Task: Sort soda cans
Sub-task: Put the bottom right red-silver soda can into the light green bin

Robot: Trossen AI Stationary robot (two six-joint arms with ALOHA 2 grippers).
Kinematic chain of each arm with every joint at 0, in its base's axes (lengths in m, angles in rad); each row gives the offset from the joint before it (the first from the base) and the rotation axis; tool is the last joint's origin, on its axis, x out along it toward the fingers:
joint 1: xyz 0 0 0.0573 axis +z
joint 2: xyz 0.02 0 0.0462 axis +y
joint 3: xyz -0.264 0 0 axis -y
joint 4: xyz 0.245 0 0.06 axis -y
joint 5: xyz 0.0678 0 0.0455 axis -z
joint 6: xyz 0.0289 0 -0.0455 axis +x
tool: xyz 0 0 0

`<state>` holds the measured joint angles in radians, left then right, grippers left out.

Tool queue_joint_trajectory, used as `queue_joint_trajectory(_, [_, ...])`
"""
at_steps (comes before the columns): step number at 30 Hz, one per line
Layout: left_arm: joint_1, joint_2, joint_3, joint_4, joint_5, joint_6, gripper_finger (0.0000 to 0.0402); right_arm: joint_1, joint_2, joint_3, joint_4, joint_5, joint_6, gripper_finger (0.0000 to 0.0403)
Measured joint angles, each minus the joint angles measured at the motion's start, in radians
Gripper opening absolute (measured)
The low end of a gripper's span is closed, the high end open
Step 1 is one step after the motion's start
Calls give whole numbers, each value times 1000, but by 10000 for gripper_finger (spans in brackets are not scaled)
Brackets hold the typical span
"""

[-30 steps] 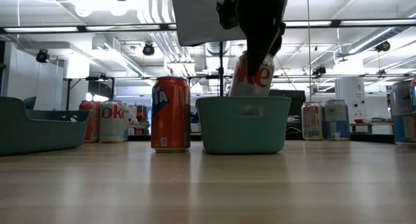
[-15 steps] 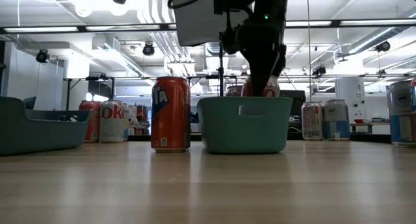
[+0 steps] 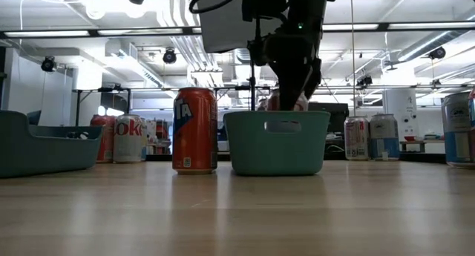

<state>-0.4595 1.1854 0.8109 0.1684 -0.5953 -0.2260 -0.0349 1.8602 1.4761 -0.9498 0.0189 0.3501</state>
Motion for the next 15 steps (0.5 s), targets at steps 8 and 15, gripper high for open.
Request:
queue_joint_trajectory(8, [0, 0, -1, -14, -5, 0, 355, 1, -46, 0, 0, 0, 18, 359])
queue_joint_trajectory(15, [0, 3, -2, -54, -24, -16, 355, 5, -181, 1, -62, 1, 44, 358])
